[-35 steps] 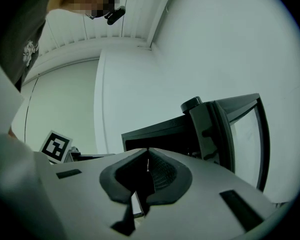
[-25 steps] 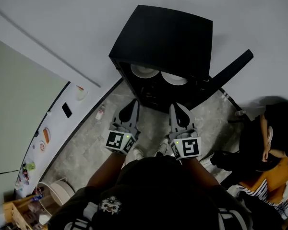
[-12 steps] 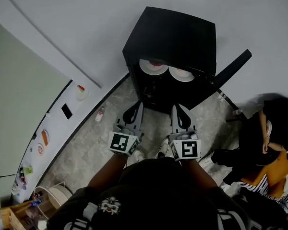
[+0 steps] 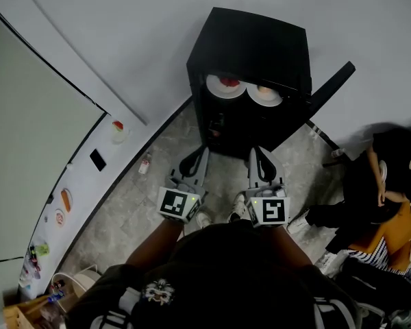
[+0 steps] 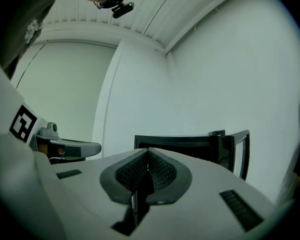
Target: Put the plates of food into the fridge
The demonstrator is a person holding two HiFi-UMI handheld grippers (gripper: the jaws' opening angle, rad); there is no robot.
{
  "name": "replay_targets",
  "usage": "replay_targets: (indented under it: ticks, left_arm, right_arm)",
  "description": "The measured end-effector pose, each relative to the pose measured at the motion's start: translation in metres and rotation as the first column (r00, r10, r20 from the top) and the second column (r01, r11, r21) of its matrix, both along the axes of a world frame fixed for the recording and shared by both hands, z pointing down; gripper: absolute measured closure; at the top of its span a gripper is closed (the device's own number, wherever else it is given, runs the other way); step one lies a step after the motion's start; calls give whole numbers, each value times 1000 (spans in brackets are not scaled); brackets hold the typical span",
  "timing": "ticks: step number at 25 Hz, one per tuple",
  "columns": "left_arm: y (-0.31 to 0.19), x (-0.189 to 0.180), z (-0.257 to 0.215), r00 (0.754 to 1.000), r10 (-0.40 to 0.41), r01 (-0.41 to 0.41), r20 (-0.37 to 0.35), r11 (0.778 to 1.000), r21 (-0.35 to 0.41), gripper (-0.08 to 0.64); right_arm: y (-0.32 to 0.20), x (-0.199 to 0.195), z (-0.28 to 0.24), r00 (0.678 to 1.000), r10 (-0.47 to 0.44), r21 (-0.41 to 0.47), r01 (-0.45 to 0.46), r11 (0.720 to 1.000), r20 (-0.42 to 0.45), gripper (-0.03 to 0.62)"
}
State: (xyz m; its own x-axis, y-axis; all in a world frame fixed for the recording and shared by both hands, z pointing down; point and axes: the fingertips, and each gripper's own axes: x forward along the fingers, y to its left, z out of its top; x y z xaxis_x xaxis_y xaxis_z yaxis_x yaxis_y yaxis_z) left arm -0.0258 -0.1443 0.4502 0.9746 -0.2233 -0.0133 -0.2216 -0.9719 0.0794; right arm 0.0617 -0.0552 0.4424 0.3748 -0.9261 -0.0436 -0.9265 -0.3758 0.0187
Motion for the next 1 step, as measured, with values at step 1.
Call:
replay_targets:
  ticks: [1]
  left_arm:
    - [2,-4,0,1000,3,-3,2,1000,-1,537]
  right_arm:
    - [1,-4,1,1000,4,-4,-4,1000,3,568]
